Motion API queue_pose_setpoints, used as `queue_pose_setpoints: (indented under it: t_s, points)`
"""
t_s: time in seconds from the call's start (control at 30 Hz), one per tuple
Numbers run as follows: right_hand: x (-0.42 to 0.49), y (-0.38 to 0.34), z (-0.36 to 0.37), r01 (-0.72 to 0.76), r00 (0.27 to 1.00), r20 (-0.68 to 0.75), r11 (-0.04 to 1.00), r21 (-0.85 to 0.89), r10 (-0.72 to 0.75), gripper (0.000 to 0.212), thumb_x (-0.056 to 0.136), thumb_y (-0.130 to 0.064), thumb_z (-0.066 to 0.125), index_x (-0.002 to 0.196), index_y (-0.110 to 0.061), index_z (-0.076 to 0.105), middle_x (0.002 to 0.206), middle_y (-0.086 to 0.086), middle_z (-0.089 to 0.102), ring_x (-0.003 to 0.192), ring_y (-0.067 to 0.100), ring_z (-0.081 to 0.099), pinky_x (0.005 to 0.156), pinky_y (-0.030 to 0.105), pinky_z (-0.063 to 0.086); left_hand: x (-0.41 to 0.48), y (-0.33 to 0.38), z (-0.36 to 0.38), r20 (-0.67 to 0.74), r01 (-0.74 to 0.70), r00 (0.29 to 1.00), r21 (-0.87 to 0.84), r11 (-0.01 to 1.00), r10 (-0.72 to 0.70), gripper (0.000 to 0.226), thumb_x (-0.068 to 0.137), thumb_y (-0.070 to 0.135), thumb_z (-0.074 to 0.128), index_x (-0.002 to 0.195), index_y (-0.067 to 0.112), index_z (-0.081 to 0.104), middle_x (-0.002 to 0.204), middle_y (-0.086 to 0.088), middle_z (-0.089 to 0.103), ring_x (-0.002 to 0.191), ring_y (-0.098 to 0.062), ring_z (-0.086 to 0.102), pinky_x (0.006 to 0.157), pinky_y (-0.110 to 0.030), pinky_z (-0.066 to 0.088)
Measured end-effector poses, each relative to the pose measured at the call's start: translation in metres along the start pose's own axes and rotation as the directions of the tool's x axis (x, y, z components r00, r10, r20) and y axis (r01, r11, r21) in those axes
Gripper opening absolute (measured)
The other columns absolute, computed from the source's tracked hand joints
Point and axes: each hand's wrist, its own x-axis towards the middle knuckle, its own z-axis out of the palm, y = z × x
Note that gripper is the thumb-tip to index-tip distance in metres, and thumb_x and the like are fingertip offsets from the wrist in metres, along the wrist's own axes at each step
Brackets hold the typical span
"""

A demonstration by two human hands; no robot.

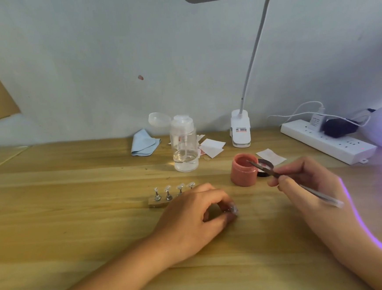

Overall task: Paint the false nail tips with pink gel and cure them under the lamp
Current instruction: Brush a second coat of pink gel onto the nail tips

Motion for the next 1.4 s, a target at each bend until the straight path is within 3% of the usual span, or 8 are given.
queue_pose_setpoints:
  t_s: [0.1, 0.23, 0.4, 0.5, 0.63, 0.77, 1.1, 1.4]
  points:
    - [0.001, 0.0, 0.0, 0.004, 1.0, 0.005, 1.0, 0.017, -0.004, 0.012, 0.077, -0.012, 0.063, 0.082, -0.022, 0.067, 0.078, -0.002, 0.075, 0.081, 0.016, 0.068, 0.085, 0.047, 0.051, 0.0, 0.0, -0.001, 0.015, 0.017, 1.0, -0.028, 0.999, -0.017, 0.004, 0.088, 0.037, 0.069, 0.09, 0.04, 0.066, 0.093, 0.023, 0.057, 0.066, -0.008, 0.051, 0.064, -0.027, 0.044]
    - [0.002, 0.004, 0.0, 0.046, 0.999, 0.019, 0.999, 0.008, -0.046, 0.016, 0.084, -0.003, 0.061, 0.087, -0.018, 0.066, 0.078, -0.004, 0.075, 0.076, 0.009, 0.068, 0.078, 0.032, 0.052, -0.001, 0.001, -0.002, 0.023, 0.016, 1.0, -0.045, 0.999, -0.015, 0.009, 0.088, 0.035, 0.07, 0.086, 0.043, 0.065, 0.094, 0.022, 0.058, 0.064, -0.008, 0.051, 0.063, -0.026, 0.043]
    - [-0.004, 0.002, 0.0, 0.243, 0.969, 0.033, 0.97, -0.006, -0.243, 0.017, 0.1, -0.023, 0.051, 0.11, -0.03, 0.061, 0.088, -0.007, 0.074, 0.077, 0.014, 0.067, 0.074, 0.016, 0.049, -0.001, 0.0, -0.002, -0.002, 0.0, 1.0, -0.078, 0.997, 0.0, 0.007, 0.087, 0.034, 0.072, 0.09, 0.038, 0.068, 0.093, 0.021, 0.059, 0.064, -0.005, 0.051, 0.063, -0.022, 0.041]
    - [-0.014, -0.002, 0.005, 0.463, 0.885, 0.181, 0.851, -0.247, -0.429, 0.01, 0.094, -0.034, 0.056, 0.101, -0.031, 0.064, 0.09, -0.016, 0.069, 0.08, 0.009, 0.065, 0.073, 0.027, 0.05, 0.0, 0.001, -0.004, -0.036, -0.02, 0.999, -0.127, 0.992, 0.015, 0.005, 0.088, 0.034, 0.072, 0.089, 0.038, 0.069, 0.092, 0.021, 0.059, 0.067, -0.005, 0.054, 0.064, -0.018, 0.041]
    - [-0.021, 0.0, 0.013, 0.616, 0.784, 0.385, 0.686, -0.388, -0.487, 0.027, 0.082, -0.037, 0.063, 0.107, -0.027, 0.063, 0.092, -0.021, 0.057, 0.082, -0.006, 0.049, 0.073, 0.024, 0.044, -0.001, 0.005, -0.005, -0.019, -0.069, 0.998, -0.186, 0.98, 0.067, 0.013, 0.09, 0.025, 0.07, 0.087, 0.038, 0.067, 0.087, 0.026, 0.065, 0.062, -0.002, 0.057, 0.06, -0.013, 0.04]
    - [-0.019, 0.001, 0.01, 0.634, 0.771, 0.388, 0.67, -0.387, -0.505, 0.022, 0.084, -0.035, 0.068, 0.104, -0.028, 0.066, 0.089, -0.022, 0.056, 0.081, -0.01, 0.042, 0.071, 0.025, 0.044, -0.002, 0.008, -0.006, -0.01, -0.07, 0.998, -0.213, 0.975, 0.069, 0.022, 0.09, 0.021, 0.07, 0.086, 0.043, 0.066, 0.078, 0.03, 0.064, 0.055, 0.002, 0.053, 0.057, -0.008, 0.035]
    - [-0.019, 0.0, 0.009, 0.658, 0.751, 0.397, 0.647, -0.385, -0.527, 0.021, 0.088, -0.043, 0.058, 0.097, -0.026, 0.064, 0.088, -0.029, 0.045, 0.077, -0.002, 0.05, 0.075, 0.02, 0.04, -0.003, 0.007, -0.006, -0.048, -0.085, 0.996, -0.204, 0.975, 0.077, 0.017, 0.087, 0.025, 0.074, 0.084, 0.04, 0.069, 0.078, 0.026, 0.061, 0.055, -0.003, 0.051, 0.055, -0.014, 0.037]
    - [-0.019, -0.001, 0.009, 0.669, 0.742, 0.411, 0.635, -0.387, -0.53, 0.023, 0.09, -0.044, 0.056, 0.096, -0.023, 0.064, 0.087, -0.023, 0.053, 0.075, 0.002, 0.053, 0.072, 0.026, 0.043, -0.004, 0.007, -0.006, -0.065, -0.104, 0.994, -0.192, 0.976, 0.093, 0.009, 0.087, 0.026, 0.074, 0.088, 0.035, 0.071, 0.079, 0.027, 0.061, 0.055, -0.004, 0.05, 0.056, -0.013, 0.036]
